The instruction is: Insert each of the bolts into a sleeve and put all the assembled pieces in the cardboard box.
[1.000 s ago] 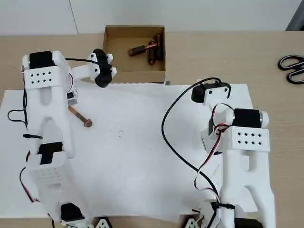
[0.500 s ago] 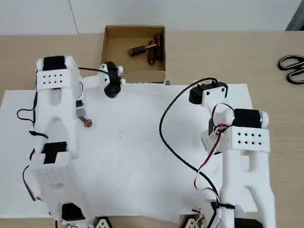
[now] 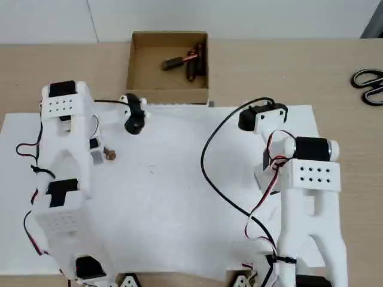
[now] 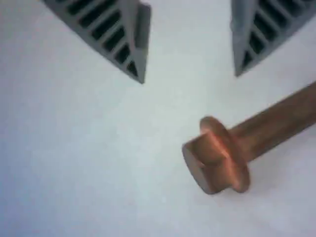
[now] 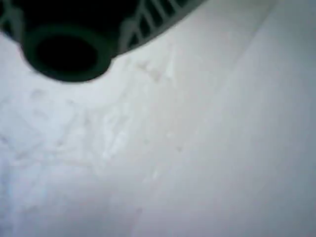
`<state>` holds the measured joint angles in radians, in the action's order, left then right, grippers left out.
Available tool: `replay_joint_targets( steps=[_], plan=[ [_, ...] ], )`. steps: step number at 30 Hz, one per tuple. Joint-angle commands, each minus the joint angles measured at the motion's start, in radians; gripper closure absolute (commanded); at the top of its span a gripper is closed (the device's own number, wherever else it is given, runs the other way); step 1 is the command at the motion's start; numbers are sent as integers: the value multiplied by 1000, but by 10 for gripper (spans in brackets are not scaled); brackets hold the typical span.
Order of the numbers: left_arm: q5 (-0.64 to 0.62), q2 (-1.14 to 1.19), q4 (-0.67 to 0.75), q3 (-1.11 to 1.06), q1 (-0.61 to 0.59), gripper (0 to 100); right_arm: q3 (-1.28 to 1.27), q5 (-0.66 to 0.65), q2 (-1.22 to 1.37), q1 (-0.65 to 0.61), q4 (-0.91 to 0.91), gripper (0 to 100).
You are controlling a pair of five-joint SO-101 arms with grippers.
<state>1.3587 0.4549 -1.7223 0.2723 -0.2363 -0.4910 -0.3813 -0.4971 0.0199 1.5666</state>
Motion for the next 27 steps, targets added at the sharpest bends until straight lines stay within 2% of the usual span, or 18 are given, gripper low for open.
replay_joint_targets(
  steps=[1,13,27],
  plan=[
    [238,-6,26,62,-9,886,5,-2,-21,8,-12,995],
    [238,106,175,73,-3,885,5,-2,-21,8,-8,995],
    [215,175,121,104,49,889,5,20,-21,5,-16,995]
  ],
)
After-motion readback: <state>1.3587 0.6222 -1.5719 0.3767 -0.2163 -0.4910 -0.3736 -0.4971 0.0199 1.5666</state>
